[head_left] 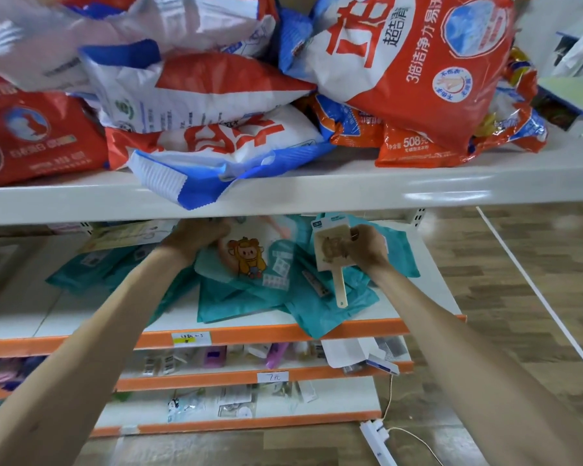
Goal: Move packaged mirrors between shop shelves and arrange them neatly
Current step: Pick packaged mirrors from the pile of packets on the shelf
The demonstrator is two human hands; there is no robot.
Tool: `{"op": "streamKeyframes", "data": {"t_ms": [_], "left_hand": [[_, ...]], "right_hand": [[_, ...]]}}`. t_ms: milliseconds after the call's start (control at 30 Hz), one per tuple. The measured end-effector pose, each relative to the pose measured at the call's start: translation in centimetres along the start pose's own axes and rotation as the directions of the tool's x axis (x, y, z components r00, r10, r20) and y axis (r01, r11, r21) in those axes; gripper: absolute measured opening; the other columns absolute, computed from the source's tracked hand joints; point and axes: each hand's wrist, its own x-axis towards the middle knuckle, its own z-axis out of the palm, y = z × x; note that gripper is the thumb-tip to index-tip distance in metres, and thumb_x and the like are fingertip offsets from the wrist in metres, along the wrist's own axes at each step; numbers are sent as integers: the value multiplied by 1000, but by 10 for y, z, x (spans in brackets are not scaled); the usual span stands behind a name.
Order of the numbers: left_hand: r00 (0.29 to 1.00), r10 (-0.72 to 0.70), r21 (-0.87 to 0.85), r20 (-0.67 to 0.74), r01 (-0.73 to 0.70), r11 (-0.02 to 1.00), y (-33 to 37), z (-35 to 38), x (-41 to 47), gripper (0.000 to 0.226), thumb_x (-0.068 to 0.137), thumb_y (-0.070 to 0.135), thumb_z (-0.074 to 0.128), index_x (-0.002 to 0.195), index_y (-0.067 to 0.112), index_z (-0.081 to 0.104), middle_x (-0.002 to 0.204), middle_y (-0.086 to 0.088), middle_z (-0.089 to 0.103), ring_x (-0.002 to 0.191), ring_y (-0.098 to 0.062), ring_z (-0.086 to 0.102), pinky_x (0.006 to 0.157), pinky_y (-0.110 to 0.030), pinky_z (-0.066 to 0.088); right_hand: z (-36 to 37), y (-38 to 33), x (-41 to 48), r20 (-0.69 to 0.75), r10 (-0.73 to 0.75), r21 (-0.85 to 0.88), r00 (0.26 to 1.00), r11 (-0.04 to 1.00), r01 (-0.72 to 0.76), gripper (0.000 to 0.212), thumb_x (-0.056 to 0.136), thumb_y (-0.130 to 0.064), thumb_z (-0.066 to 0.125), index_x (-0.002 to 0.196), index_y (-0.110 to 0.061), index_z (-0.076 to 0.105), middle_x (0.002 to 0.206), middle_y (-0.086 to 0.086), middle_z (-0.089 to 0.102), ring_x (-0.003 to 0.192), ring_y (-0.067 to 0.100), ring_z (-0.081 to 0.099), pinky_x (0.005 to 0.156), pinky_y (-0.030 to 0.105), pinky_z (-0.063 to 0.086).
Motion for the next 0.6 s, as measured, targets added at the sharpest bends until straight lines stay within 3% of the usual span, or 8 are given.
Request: {"op": "streamKeyframes", "data": {"t_ms": [67, 167, 233, 300, 400, 500, 600], "left_hand": [[999, -45, -95, -3, 45, 995, -23, -5, 10, 28, 80, -12, 55, 99, 6, 63, 100, -23, 64, 90, -33, 62, 77, -45, 55], [979, -193, -97, -70, 186, 978, -68, -4, 22, 18, 84, -7, 56, 90, 7, 66, 101, -24, 65, 79, -28, 62, 74, -41, 54], [966, -234, -57, -112, 229, 972, -98, -1, 26, 9, 86, 2, 61, 88, 8, 68, 93, -20, 67, 74, -27, 63, 71, -43, 57], [947, -254, -4, -195, 258, 966, -122, 1, 31, 5, 85, 8, 66, 81, 9, 69, 86, -16, 67, 69, -24, 61, 62, -36, 55], [930, -263, 41, -257, 283, 958, -149, 5, 45, 14, 82, 13, 72, 88, 1, 73, 86, -14, 69, 75, -25, 64, 70, -40, 55], [934, -283, -94, -218, 268, 959, -161, 6, 55, 22, 82, 8, 73, 99, -5, 72, 92, -17, 69, 77, -26, 65, 77, -41, 56], [938, -292, -246, -189, 243, 938, -156, 2, 52, 26, 84, 5, 72, 107, -6, 68, 98, -19, 68, 76, -26, 64, 76, -38, 56]], "right_hand": [[2, 1, 0, 20, 32, 63, 999, 997, -33, 17, 90, -9, 56, 78, -8, 67, 68, -1, 63, 58, 10, 57, 42, 19, 41], [10, 8, 2, 24, 107, 149, 994, 983, -109, 19, 88, -6, 59, 72, 0, 66, 68, 7, 67, 59, 14, 58, 43, 17, 42], [18, 15, 4, 21, 136, 207, 991, 969, -137, 18, 87, -5, 60, 82, 9, 70, 80, 16, 73, 69, 19, 65, 58, 30, 54], [28, 21, 6, 21, 164, 251, 986, 954, -164, 20, 87, -7, 62, 87, 10, 71, 86, 19, 74, 78, 27, 70, 69, 44, 58], [46, 30, 6, -23, 186, 246, 982, 954, -175, 23, 85, -13, 63, 82, 9, 71, 82, 23, 72, 69, 27, 66, 57, 39, 50], [52, 32, 9, -57, 219, 243, 974, 949, -199, 22, 82, -14, 63, 75, 5, 71, 78, 20, 72, 69, 27, 64, 56, 38, 49], [45, 25, 3, -52, 259, 304, 965, 924, -231, 21, 85, -13, 65, 87, 6, 71, 88, 22, 73, 76, 29, 66, 73, 48, 57]]}}
